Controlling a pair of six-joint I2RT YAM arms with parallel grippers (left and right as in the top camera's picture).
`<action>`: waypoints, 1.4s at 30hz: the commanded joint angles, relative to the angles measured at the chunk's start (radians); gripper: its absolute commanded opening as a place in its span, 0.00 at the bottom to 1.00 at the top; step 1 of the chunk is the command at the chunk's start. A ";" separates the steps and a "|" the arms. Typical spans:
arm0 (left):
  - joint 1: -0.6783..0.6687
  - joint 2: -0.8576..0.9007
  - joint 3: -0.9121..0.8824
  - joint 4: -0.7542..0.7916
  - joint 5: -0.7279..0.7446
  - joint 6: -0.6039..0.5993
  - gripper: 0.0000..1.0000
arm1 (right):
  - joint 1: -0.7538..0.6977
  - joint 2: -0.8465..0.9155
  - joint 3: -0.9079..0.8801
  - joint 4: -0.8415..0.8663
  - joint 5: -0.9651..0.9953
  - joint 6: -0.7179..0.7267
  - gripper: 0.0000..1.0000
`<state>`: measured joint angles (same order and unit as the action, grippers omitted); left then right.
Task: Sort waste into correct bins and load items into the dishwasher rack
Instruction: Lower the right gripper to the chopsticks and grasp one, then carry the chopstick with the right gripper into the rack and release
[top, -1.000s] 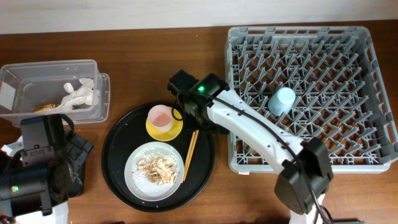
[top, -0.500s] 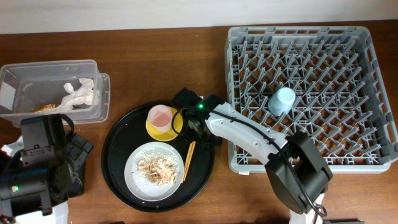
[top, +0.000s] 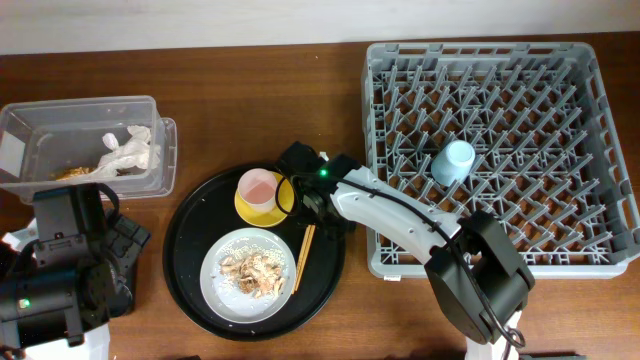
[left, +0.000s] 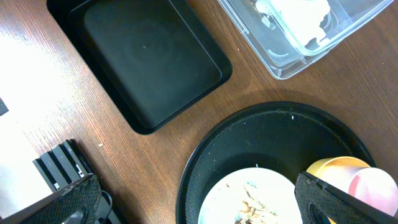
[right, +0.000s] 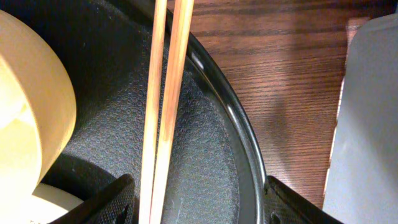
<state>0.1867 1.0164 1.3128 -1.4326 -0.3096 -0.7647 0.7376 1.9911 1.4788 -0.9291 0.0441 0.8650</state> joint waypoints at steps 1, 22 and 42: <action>0.004 -0.003 0.005 -0.001 0.000 -0.009 0.99 | 0.002 -0.003 -0.010 0.003 0.016 0.008 0.67; 0.004 -0.003 0.005 -0.001 0.000 -0.009 0.99 | 0.002 0.032 -0.150 0.204 0.019 0.061 0.38; 0.004 -0.003 0.005 -0.001 0.000 -0.009 0.99 | -0.555 -0.185 0.027 0.228 0.060 -0.697 0.05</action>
<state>0.1867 1.0164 1.3128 -1.4330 -0.3092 -0.7650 0.1883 1.7470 1.5043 -0.7212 0.1295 0.2077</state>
